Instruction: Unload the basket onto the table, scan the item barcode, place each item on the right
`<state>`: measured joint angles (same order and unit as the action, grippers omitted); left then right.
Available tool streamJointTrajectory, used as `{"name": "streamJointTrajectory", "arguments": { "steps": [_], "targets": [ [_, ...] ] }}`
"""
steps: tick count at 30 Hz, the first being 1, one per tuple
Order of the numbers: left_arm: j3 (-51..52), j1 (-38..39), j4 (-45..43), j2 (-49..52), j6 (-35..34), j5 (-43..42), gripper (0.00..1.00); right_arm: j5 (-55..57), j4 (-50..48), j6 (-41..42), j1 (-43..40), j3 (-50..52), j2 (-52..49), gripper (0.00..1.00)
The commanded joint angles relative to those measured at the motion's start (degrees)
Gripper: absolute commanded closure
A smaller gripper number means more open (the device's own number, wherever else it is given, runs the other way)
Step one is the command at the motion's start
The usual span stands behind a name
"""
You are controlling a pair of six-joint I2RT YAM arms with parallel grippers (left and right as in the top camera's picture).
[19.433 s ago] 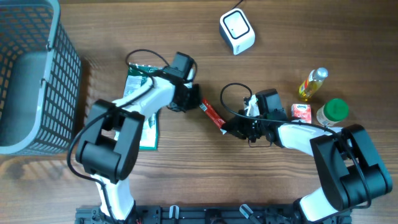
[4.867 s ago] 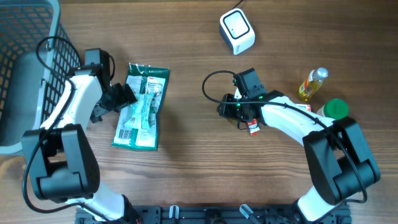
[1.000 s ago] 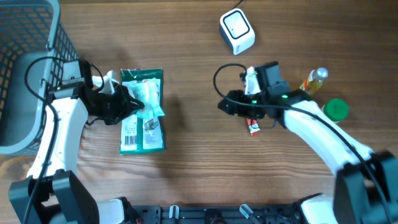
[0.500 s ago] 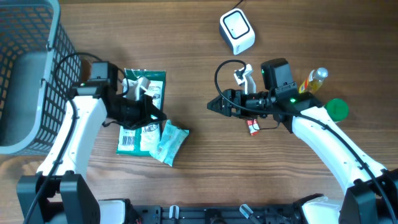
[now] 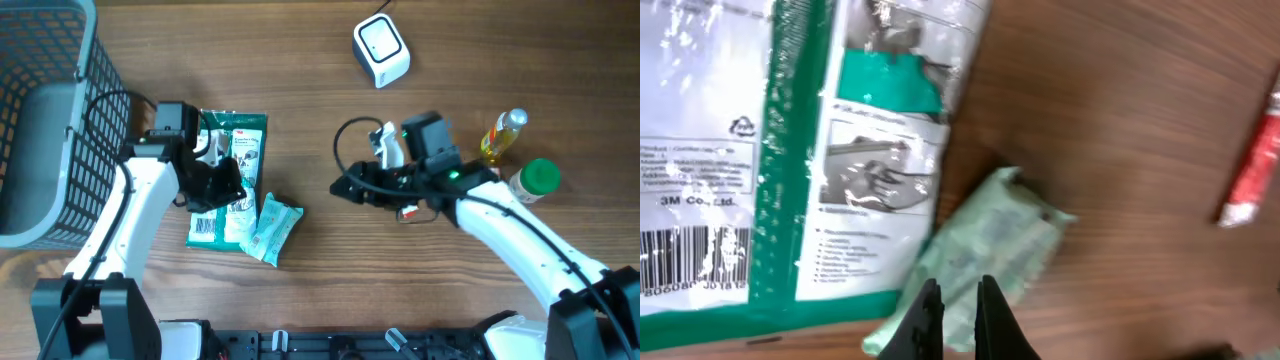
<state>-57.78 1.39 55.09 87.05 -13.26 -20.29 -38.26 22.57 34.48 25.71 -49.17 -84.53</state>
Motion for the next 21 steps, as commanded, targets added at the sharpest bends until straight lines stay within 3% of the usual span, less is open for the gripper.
{"name": "streamJointTrajectory", "arguments": {
  "steps": [1,9,21],
  "targets": [
    [3.9,2.3,-2.1,0.0,-2.2,3.3,0.96,9.7,-1.5,6.5,5.4,1.5,-0.5,0.32],
    [6.7,4.9,-2.9,1.6,-3.6,7.5,0.84,17.0,-9.9,17.0,14.4,4.8,-2.9,0.44],
    [7.2,7.5,-4.1,1.9,-3.6,7.5,0.83,17.4,-25.7,24.2,20.6,4.8,-17.2,0.45]
  ]
}}
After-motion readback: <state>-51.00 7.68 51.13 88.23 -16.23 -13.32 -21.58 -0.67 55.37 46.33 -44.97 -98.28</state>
